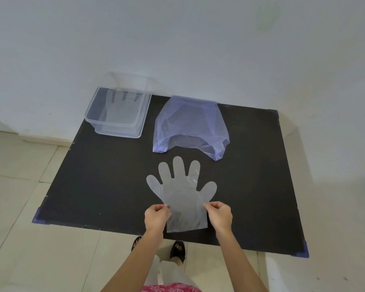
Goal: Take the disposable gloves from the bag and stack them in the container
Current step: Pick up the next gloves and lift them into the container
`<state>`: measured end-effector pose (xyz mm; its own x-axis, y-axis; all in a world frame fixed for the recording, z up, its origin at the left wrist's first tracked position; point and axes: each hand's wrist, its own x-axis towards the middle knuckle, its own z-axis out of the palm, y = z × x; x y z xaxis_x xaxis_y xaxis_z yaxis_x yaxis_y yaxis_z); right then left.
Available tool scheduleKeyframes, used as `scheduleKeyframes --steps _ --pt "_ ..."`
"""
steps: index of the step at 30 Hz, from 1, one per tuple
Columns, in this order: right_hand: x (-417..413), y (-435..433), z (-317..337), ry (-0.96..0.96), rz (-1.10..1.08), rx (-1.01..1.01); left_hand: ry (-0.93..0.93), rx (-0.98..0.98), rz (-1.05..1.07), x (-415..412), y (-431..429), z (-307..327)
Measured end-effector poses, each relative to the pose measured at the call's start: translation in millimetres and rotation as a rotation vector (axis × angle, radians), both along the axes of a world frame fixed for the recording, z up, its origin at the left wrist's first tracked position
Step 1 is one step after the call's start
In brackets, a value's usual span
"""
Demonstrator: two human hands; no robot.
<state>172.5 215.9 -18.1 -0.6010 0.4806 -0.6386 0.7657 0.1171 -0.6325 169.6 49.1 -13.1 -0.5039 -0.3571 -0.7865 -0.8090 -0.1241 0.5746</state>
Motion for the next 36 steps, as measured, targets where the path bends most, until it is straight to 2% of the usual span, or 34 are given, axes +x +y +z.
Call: scheduleKeyframes --steps 9,15,22,31,36 --pt "-4.1 5.6 8.6 0.094 -0.022 -0.105 0.068 -0.062 0.031 -2.0 -1.6 3.4" --pt "-8.0 7.0 12.3 0.145 0.104 -0.11 0.158 -0.128 -0.065 -6.2 -0.1 11.1" --pt "-19.4 7.1 23.3 0.114 0.175 -0.165 0.135 -0.06 -0.185 -11.2 -4.8 22.7" --pt "-43.9 -0.2 59.1 0.124 0.177 -0.258 0.181 0.079 -0.034 -24.6 -32.9 49.4" --pt "-64.6 -12.3 89.1 0.182 0.246 -0.224 0.195 0.005 -0.076 -40.6 -50.8 70.6"
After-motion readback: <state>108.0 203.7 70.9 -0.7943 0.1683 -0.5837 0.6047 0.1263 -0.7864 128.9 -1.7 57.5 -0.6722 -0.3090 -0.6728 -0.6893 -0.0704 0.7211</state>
